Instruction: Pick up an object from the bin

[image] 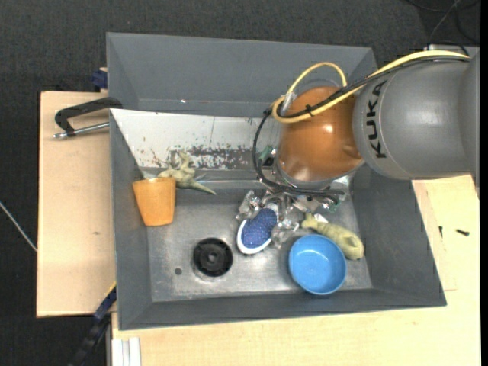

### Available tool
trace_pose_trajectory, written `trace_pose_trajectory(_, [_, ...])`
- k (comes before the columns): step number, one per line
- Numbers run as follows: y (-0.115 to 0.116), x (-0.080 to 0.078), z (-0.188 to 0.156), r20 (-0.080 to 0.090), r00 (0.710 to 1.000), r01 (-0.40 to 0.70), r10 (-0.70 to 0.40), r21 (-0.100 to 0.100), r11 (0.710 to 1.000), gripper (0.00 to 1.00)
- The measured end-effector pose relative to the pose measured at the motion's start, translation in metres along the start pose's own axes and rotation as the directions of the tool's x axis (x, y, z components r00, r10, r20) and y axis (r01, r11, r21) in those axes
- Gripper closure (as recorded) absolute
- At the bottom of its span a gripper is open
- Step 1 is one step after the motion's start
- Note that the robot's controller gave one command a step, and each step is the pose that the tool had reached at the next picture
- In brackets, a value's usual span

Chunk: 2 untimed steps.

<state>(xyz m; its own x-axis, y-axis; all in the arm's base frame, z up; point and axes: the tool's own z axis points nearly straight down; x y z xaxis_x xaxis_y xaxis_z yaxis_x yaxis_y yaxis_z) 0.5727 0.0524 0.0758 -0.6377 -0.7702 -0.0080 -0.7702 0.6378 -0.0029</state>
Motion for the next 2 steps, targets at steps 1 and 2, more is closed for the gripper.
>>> trace_pose_trajectory(1, [0.000,-0.002,-0.021,-0.001,1.000,-0.002,0.002,0.000,1.000,1.00])
trace_pose_trajectory(2, [-0.001,-0.005,-0.055,-0.001,1.000,-0.004,0.004,0.001,1.000,1.00])
